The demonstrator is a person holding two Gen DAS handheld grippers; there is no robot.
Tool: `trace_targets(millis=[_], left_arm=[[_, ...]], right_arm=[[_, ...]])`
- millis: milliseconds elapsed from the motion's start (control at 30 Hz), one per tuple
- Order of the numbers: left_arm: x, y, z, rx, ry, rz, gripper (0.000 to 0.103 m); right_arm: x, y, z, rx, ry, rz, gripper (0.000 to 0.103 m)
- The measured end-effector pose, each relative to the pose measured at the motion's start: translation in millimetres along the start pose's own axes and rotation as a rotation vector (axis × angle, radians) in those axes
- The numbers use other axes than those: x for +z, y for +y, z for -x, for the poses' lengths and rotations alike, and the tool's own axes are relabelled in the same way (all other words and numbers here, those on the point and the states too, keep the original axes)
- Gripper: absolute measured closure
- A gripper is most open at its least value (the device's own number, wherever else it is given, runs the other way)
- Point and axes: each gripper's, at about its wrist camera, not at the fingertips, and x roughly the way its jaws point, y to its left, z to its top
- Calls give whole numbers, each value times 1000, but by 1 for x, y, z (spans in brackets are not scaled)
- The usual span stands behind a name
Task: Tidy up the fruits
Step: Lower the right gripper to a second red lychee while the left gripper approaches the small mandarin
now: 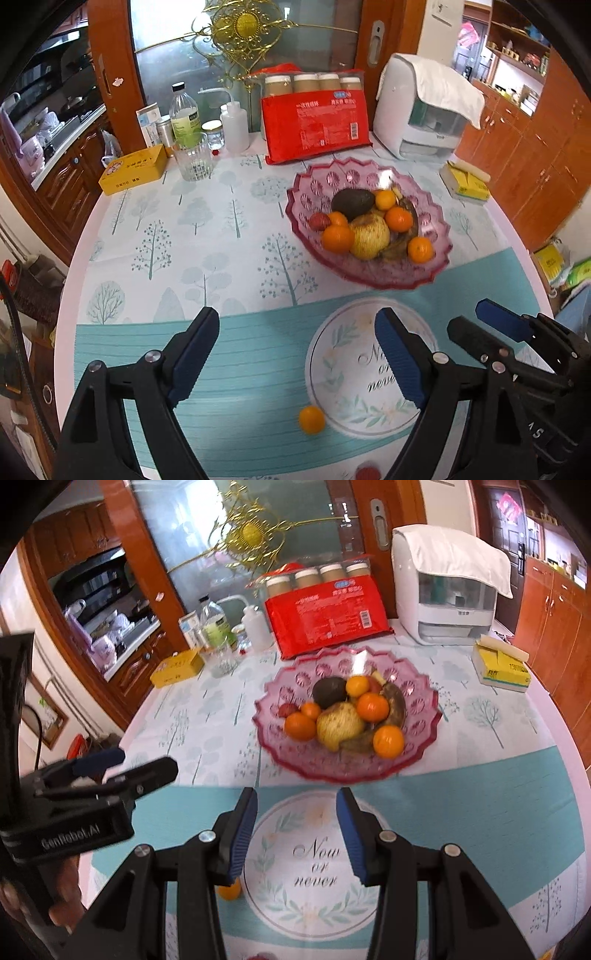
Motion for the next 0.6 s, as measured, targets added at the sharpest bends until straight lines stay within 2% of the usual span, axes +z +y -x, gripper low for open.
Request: trace_targets(millis=[300, 467, 600], left_arm=[[-64, 7, -29, -36, 104, -93, 18], [-108, 7, -45, -55, 180, -194, 18], [-134, 12, -54, -72, 233, -212, 18]], right_arm=[[-65, 14, -13, -4, 88, 78, 58], [-100, 19, -22, 23, 148, 107, 58], [-129, 29, -30, 62, 201, 159, 58]])
